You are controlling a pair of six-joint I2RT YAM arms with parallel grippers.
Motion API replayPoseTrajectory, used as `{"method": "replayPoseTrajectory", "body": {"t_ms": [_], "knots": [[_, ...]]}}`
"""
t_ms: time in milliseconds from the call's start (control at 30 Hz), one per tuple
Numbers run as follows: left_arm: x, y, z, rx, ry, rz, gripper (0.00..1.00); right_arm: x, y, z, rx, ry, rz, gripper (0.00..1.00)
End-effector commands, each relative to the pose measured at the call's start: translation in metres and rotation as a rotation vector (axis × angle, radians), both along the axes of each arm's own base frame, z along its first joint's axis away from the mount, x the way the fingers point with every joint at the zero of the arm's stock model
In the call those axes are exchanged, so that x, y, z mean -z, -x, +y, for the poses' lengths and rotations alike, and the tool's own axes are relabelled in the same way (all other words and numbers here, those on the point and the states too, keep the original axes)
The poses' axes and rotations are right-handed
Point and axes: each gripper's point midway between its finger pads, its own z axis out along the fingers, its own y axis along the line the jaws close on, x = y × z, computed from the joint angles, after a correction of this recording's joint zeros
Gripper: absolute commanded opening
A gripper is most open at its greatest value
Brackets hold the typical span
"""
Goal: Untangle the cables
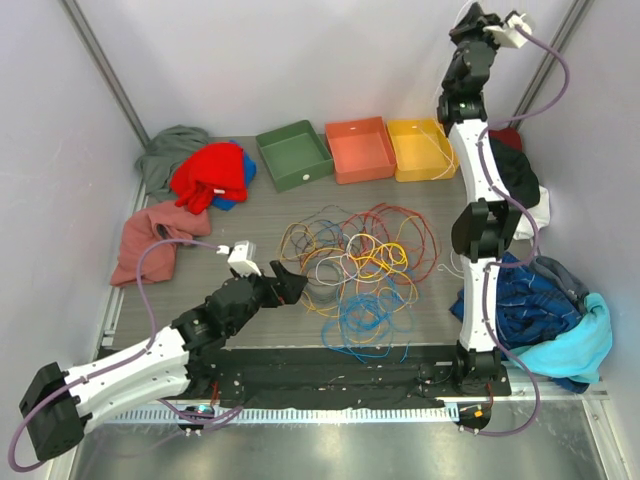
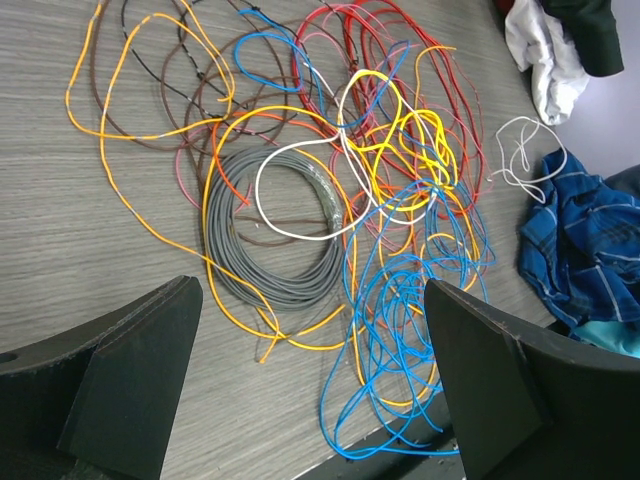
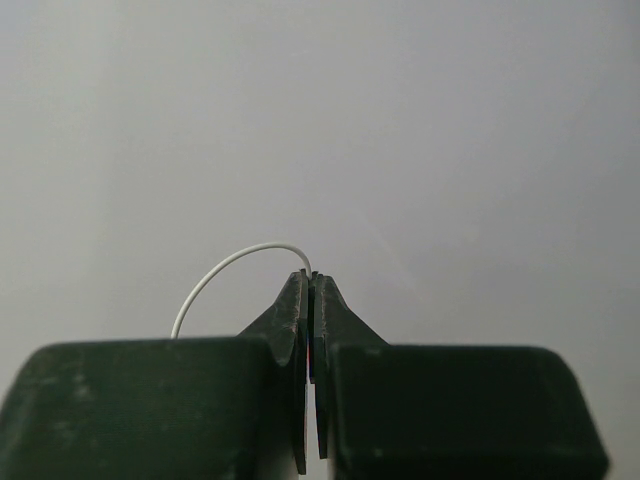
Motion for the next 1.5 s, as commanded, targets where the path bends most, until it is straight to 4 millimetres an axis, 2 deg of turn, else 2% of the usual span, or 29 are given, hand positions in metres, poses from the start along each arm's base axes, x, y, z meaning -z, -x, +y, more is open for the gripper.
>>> {"method": "replayPoseTrajectory", "body": {"t_ms": [0,167,267,433,467,533,567,633,667,733,800,900,967,1000,1067,1100,1167,1200,1233,1267,1300,1467], "knots": [[-0.024,-0.013,-0.004,-0.035,0.031,-0.069,0.99,0.002,-0.006,-0.008,-0.001,-0.039,-0.059,0.01],[-0.018,-0.017,-0.011,-0.027,0.01,-0.052,0.99,0.037,-0.026,-0.011,-0.013,-0.049,-0.011,0.01],[-0.015,-0.018,-0.015,-0.019,0.003,-0.044,0.99,0.071,-0.04,-0.012,-0.012,-0.05,0.06,0.01],[-0.015,-0.018,-0.018,-0.009,0.005,-0.042,0.99,0.114,-0.052,-0.011,-0.005,-0.041,0.192,0.01],[-0.015,-0.017,-0.017,-0.009,0.005,-0.042,0.99,0.131,-0.055,-0.01,-0.002,-0.037,0.236,0.01],[-0.014,-0.017,-0.017,-0.009,0.009,-0.039,0.99,0.14,-0.054,-0.005,-0.002,-0.024,0.279,0.01],[-0.015,-0.016,-0.017,-0.007,0.015,-0.039,0.99,0.161,-0.055,-0.001,-0.001,-0.006,0.332,0.01],[-0.016,-0.016,-0.018,-0.003,0.023,-0.04,0.99,0.166,-0.05,0.009,-0.006,0.016,0.358,0.01],[-0.016,-0.015,-0.018,0.001,0.026,-0.039,0.99,0.186,-0.05,0.013,-0.003,0.029,0.402,0.01],[-0.017,-0.014,-0.019,0.003,0.034,-0.041,0.99,0.199,-0.048,0.019,-0.011,0.046,0.436,0.01],[-0.018,-0.013,-0.018,0.007,0.039,-0.04,0.99,0.222,-0.048,0.022,-0.022,0.045,0.504,0.01],[-0.021,-0.011,-0.017,0.008,0.052,-0.043,0.99,0.242,-0.044,0.025,-0.046,0.048,0.578,0.02],[-0.022,-0.011,-0.017,0.007,0.062,-0.045,0.99,0.248,-0.04,0.026,-0.048,0.046,0.604,0.12],[-0.022,-0.011,-0.016,0.004,0.063,-0.043,0.99,0.242,-0.036,0.026,-0.046,0.047,0.603,0.26],[-0.023,-0.009,-0.016,0.006,0.073,-0.045,0.99,0.237,-0.032,0.025,-0.042,0.046,0.602,0.36],[-0.023,-0.01,-0.016,0.006,0.076,-0.045,0.99,0.23,-0.029,0.024,-0.038,0.048,0.598,0.45],[-0.025,-0.009,-0.016,0.008,0.081,-0.046,0.99,0.22,-0.027,0.022,-0.026,0.055,0.596,0.51],[-0.024,-0.009,-0.016,0.007,0.084,-0.044,0.99,0.224,-0.027,0.02,-0.014,0.054,0.619,0.57],[-0.025,-0.008,-0.016,0.009,0.086,-0.046,0.99,0.226,-0.027,0.02,-0.009,0.057,0.635,0.58],[-0.024,-0.008,-0.015,0.007,0.087,-0.044,0.98,0.217,-0.029,0.019,-0.005,0.062,0.63,0.59],[-0.025,-0.008,-0.016,0.007,0.091,-0.043,0.99,0.225,-0.028,0.018,-0.003,0.069,0.67,0.64],[-0.018,-0.006,-0.018,0.023,0.069,-0.018,0.98,0.256,-0.026,0.011,0.007,0.049,0.767,0.67]]}}
